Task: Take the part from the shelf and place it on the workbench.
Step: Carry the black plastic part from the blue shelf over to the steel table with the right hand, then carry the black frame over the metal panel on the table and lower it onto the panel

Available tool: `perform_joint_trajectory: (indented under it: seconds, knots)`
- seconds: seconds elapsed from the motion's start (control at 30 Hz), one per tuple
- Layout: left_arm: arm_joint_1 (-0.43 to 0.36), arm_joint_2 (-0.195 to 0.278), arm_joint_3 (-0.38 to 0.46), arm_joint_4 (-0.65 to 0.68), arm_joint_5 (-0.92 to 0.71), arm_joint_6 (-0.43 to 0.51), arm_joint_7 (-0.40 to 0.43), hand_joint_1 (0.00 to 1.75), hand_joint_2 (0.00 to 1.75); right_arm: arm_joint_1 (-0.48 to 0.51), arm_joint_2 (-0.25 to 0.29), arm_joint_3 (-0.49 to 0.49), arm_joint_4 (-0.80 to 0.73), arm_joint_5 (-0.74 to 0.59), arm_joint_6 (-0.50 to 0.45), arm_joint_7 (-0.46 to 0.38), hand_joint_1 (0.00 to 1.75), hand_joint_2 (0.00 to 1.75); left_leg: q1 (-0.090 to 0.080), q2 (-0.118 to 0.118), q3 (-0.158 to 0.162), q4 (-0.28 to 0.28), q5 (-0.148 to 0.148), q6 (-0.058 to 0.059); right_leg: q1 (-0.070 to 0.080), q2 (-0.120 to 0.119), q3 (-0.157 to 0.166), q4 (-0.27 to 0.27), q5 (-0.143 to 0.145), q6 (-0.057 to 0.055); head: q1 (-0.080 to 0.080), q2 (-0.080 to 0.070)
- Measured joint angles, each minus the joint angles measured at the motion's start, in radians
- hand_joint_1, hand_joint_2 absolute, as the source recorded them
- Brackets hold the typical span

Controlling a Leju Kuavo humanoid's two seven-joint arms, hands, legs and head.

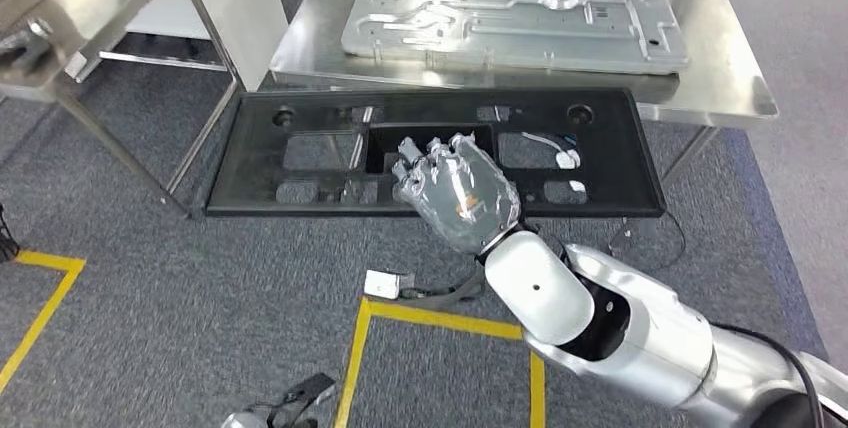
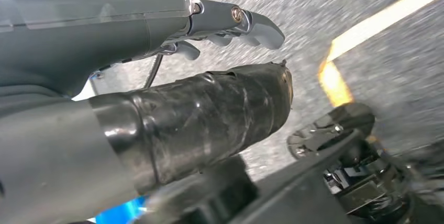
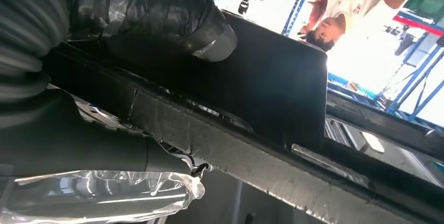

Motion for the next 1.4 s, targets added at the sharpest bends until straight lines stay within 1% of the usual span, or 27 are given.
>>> perform_joint_trajectory:
  seconds: [0.07, 0.1, 0.17, 0.2, 0.3, 0.33, 0.4, 0.47, 0.5, 0.57, 0.6, 0.63, 0.67, 0.77, 0.8, 0.9, 0.97, 1.03, 1.1, 1.17, 1.2, 1.23, 1.27, 1.3, 1.33, 1.37, 1.4]
  knots:
    - [-0.001, -0.001, 0.0, 0.0, 0.001, 0.0, 0.0, 0.0, 0.0, -0.002, 0.005, 0.004, 0.0, -0.002, 0.02, 0.002, 1.75, 1.75, 0.004, 0.003, -0.063, 0.041, -0.056, -0.005, -0.001, 0.002, 0.031, -0.004, -0.023, 0.0, 0.0, 0.0]
    - [-0.001, -0.002, 0.0, 0.0, 0.001, 0.0, 0.001, 0.0, 0.0, -0.002, 0.005, 0.005, 0.0, -0.002, 0.025, 0.003, 1.75, 1.75, 0.004, 0.004, -0.075, 0.043, -0.076, -0.006, -0.001, 0.002, 0.038, -0.004, -0.029, 0.0, 0.0, 0.0]
    - [-0.001, -0.002, 0.0, 0.0, 0.001, 0.0, 0.001, 0.0, 0.0, -0.002, 0.005, 0.005, 0.0, -0.003, 0.026, 0.003, 1.75, 1.75, 0.004, 0.005, -0.079, 0.042, -0.085, -0.006, -0.001, 0.002, 0.042, -0.005, -0.032, 0.0, 0.0, 0.0]
    - [-0.002, -0.002, 0.0, 0.0, 0.001, 0.0, 0.001, 0.0, 0.0, -0.007, 0.007, 0.005, 0.0, -0.007, 0.034, 0.004, 1.75, 1.75, 0.003, 0.005, -0.089, -0.026, -0.032, -0.001, -0.001, 0.004, 0.071, -0.007, -0.057, 0.004, 0.0, 0.0]
    - [-0.006, -0.001, 0.0, 0.0, 0.005, 0.003, 0.002, 0.0, 0.0, -0.026, 0.015, 0.009, 0.002, -0.022, 0.062, 0.009, 1.75, 1.75, -0.007, 0.004, -0.11, -0.252, 0.185, 0.02, 0.0, 0.016, 0.183, -0.009, -0.152, 0.027, 0.0, 0.0]
    - [-0.009, -0.001, 0.0, 0.0, 0.006, 0.003, 0.002, 0.0, 0.0, -0.031, 0.017, 0.01, 0.002, -0.026, 0.067, 0.011, 1.75, 1.75, -0.008, 0.003, -0.101, -0.26, 0.199, 0.026, 0.002, 0.019, 0.193, -0.001, -0.152, 0.034, 0.002, 0.0]
    - [-0.019, -0.004, 0.0, 0.0, 0.008, 0.003, 0.002, 0.0, 0.0, -0.045, 0.019, 0.011, 0.001, -0.032, 0.073, 0.017, 1.75, 1.75, -0.005, 0.002, -0.075, -0.265, 0.182, 0.037, 0.002, 0.015, 0.171, 0.058, -0.125, 0.044, 0.004, 0.0]
    - [-0.028, -0.006, 0.0, 0.0, 0.01, 0.003, 0.001, 0.0, 0.0, -0.059, 0.02, 0.011, 0.0, -0.037, 0.078, 0.023, 1.75, 1.75, -0.002, 0.002, -0.044, -0.272, 0.161, 0.048, 0.001, 0.006, 0.095, 0.173, -0.099, 0.053, 0.007, 0.0]
    - [-0.031, -0.005, 0.0, 0.0, 0.011, 0.004, 0.0, 0.0, 0.0, -0.063, 0.02, 0.011, 0.0, -0.04, 0.079, 0.025, 1.75, 1.75, -0.002, 0.001, -0.028, -0.273, 0.147, 0.052, 0.0, 0.002, 0.052, 0.226, -0.111, 0.056, 0.009, 0.0]
    - [-0.033, -0.006, 0.0, 0.0, 0.012, 0.004, 0.0, 0.0, 0.0, -0.065, 0.02, 0.011, 0.001, -0.045, 0.081, 0.027, 1.75, 1.75, -0.002, -0.002, 0.007, -0.275, 0.118, 0.055, 0.0, 0.0, -0.023, 0.28, -0.185, 0.06, 0.009, 0.0]
    - [-0.032, -0.006, 0.0, 0.0, 0.013, 0.004, 0.0, 0.0, 0.0, -0.066, 0.02, 0.011, 0.001, -0.05, 0.081, 0.029, 1.75, 1.75, -0.002, -0.004, 0.026, -0.275, 0.103, 0.055, 0.0, 0.0, -0.048, 0.277, -0.221, 0.061, 0.01, 0.0]
    - [-0.032, -0.006, 0.0, 0.0, 0.014, 0.004, 0.0, 0.0, 0.0, -0.069, 0.02, 0.011, 0.002, -0.055, 0.081, 0.031, 1.75, 1.75, -0.002, -0.005, 0.047, -0.275, 0.087, 0.054, 0.0, 0.0, -0.061, 0.254, -0.237, 0.06, 0.009, 0.0]
    - [-0.032, -0.007, 0.0, 0.0, 0.015, 0.003, 0.0, 0.0, 0.0, -0.072, 0.019, 0.011, 0.002, -0.062, 0.082, 0.035, 1.75, 1.75, -0.002, -0.006, 0.068, -0.275, 0.071, 0.052, 0.001, 0.0, -0.065, 0.211, -0.22, 0.057, 0.01, 0.0]
    - [-0.033, -0.009, 0.0, 0.0, 0.018, 0.003, 0.001, 0.0, 0.0, -0.08, 0.016, 0.011, 0.005, -0.084, 0.082, 0.045, 1.75, 1.75, -0.005, -0.008, 0.117, -0.273, 0.028, 0.046, 0.006, -0.004, -0.051, 0.049, -0.043, 0.044, 0.01, 0.0]
    - [-0.033, -0.01, 0.0, 0.0, 0.019, 0.003, 0.001, 0.0, 0.0, -0.082, 0.015, 0.011, 0.006, -0.089, 0.082, 0.048, 1.75, 1.75, -0.006, -0.009, 0.127, -0.272, 0.017, 0.042, 0.008, -0.006, -0.047, 0.024, -0.008, 0.04, 0.01, 0.0]
    - [-0.039, -0.01, 0.0, 0.0, 0.02, 0.003, 0.002, 0.0, 0.0, -0.092, 0.015, 0.01, 0.008, -0.106, 0.081, 0.054, 1.75, 1.75, -0.009, -0.01, 0.152, -0.248, 0.005, 0.026, 0.01, -0.001, -0.016, 0.011, -0.006, 0.024, 0.011, 0.0]
    - [-0.048, -0.01, 0.0, 0.0, 0.021, 0.003, 0.003, 0.0, 0.0, -0.107, 0.015, 0.007, 0.009, -0.118, 0.08, 0.062, 1.75, 1.75, -0.008, -0.006, 0.136, -0.189, 0.013, 0.014, 0.007, 0.001, 0.011, 0.005, -0.001, 0.007, 0.01, 0.0]
    - [-0.054, -0.011, 0.0, 0.0, 0.023, 0.003, 0.006, 0.0, 0.0, -0.119, 0.015, 0.003, 0.014, -0.131, 0.079, 0.067, 1.75, 1.75, -0.004, -0.001, 0.071, -0.089, -0.002, 0.004, 0.005, -0.001, 0.027, 0.005, -0.007, -0.007, 0.005, 0.0]
    - [-0.051, -0.012, 0.0, 0.0, 0.025, 0.002, 0.011, 0.0, 0.0, -0.122, 0.016, 0.001, 0.025, -0.145, 0.078, 0.067, 1.75, 1.75, 0.002, 0.002, -0.019, 0.006, -0.053, -0.003, 0.004, 0.002, 0.039, 0.005, -0.026, -0.01, 0.0, 0.0]
    - [-0.043, -0.012, 0.0, 0.0, 0.027, 0.0, 0.017, 0.0, 0.0, -0.124, 0.015, 0.001, 0.043, -0.161, 0.077, 0.068, 1.75, 1.75, 0.007, 0.005, -0.076, 0.01, -0.082, -0.008, 0.004, 0.006, 0.059, 0.006, -0.047, -0.006, 0.0, 0.0]
    - [-0.04, -0.012, 0.0, 0.0, 0.028, -0.001, 0.019, 0.0, 0.0, -0.126, 0.015, 0.0, 0.053, -0.168, 0.076, 0.068, 1.75, 1.75, 0.008, 0.006, -0.085, -0.026, -0.064, -0.009, 0.003, 0.007, 0.071, 0.006, -0.059, -0.004, 0.0, 0.0]
    - [-0.038, -0.012, 0.0, 0.0, 0.029, -0.002, 0.02, 0.0, 0.0, -0.129, 0.015, -0.002, 0.064, -0.175, 0.076, 0.069, 1.75, 1.75, 0.009, 0.007, -0.086, -0.084, -0.017, -0.007, 0.003, 0.008, 0.086, 0.006, -0.072, -0.001, 0.0, 0.0]
    - [-0.036, -0.012, 0.0, 0.0, 0.029, -0.003, 0.021, 0.0, 0.0, -0.134, 0.015, -0.004, 0.076, -0.18, 0.075, 0.069, 1.75, 1.75, 0.007, 0.008, -0.084, -0.15, 0.053, -0.003, 0.003, 0.007, 0.1, 0.008, -0.085, 0.003, 0.0, 0.0]
    - [-0.036, -0.012, 0.0, 0.0, 0.029, -0.004, 0.023, 0.0, 0.0, -0.139, 0.015, -0.006, 0.09, -0.186, 0.072, 0.07, 1.75, 1.75, 0.004, 0.01, -0.079, -0.204, 0.106, 0.003, 0.003, 0.008, 0.111, 0.006, -0.098, 0.009, 0.0, 0.0]
    - [-0.035, -0.012, 0.0, 0.0, 0.029, -0.005, 0.024, 0.0, 0.0, -0.145, 0.014, -0.009, 0.104, -0.192, 0.069, 0.07, 1.75, 1.75, 0.001, 0.01, -0.074, -0.239, 0.146, 0.009, 0.003, 0.008, 0.121, 0.002, -0.11, 0.016, 0.0, 0.0]
    - [-0.034, -0.012, 0.0, 0.0, 0.03, -0.006, 0.026, 0.0, 0.0, -0.149, 0.013, -0.013, 0.119, -0.198, 0.066, 0.071, 1.75, 1.75, -0.002, 0.01, -0.068, -0.258, 0.16, 0.016, 0.004, 0.008, 0.128, 0.004, -0.114, 0.023, 0.0, 0.0]
    - [-0.035, -0.012, 0.0, 0.0, 0.03, -0.007, 0.026, 0.0, 0.0, -0.154, 0.013, -0.016, 0.13, -0.203, 0.063, 0.072, 1.75, 1.75, -0.002, 0.009, -0.056, -0.262, 0.145, 0.023, 0.004, 0.008, 0.132, 0.009, -0.112, 0.029, 0.0, 0.0]
